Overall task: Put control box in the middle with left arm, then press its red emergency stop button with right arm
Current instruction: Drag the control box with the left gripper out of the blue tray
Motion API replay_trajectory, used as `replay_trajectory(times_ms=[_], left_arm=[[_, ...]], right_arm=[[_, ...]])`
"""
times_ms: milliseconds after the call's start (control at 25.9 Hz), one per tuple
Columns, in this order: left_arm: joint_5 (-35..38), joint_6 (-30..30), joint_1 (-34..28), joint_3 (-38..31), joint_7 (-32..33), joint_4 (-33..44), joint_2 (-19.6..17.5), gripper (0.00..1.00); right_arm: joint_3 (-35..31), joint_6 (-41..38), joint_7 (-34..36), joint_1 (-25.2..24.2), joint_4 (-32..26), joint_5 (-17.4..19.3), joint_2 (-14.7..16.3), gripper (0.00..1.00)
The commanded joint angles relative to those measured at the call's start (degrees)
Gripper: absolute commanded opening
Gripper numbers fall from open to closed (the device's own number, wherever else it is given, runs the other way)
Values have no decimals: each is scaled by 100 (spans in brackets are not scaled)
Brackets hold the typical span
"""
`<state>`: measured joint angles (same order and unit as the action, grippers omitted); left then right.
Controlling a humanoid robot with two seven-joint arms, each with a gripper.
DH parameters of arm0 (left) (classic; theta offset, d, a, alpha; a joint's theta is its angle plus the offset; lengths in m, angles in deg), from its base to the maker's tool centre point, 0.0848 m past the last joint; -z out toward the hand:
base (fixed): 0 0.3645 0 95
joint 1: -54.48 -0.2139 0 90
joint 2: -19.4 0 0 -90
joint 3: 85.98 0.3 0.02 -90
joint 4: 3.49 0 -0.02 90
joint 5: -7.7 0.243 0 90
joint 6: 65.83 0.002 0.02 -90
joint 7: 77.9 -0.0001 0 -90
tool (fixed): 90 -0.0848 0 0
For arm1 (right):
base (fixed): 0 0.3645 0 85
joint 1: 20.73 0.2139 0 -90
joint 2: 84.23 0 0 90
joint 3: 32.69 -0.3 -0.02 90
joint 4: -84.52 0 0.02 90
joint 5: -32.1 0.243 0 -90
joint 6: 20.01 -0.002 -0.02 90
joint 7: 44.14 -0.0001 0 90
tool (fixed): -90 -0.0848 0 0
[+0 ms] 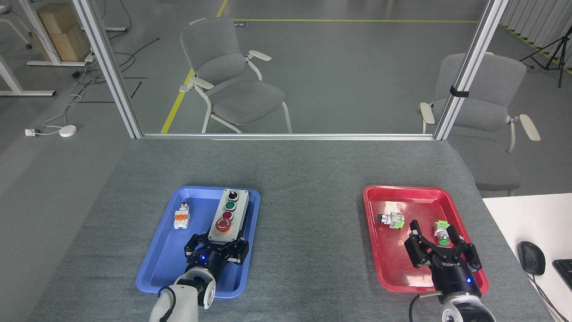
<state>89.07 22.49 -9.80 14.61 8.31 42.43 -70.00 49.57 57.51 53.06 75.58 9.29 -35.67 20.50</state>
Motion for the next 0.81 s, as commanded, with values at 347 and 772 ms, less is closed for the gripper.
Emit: replay_trajectory(times_ms=[347, 772], left_arm=[[-834, -562, -938, 233, 45, 2976, -288, 0], [-702, -368, -525, 2228, 159, 1798, 476, 0]], right_arm=[[-9, 0, 1, -15, 0, 0, 66, 100], [0, 0, 1, -33, 0, 0, 74, 100]])
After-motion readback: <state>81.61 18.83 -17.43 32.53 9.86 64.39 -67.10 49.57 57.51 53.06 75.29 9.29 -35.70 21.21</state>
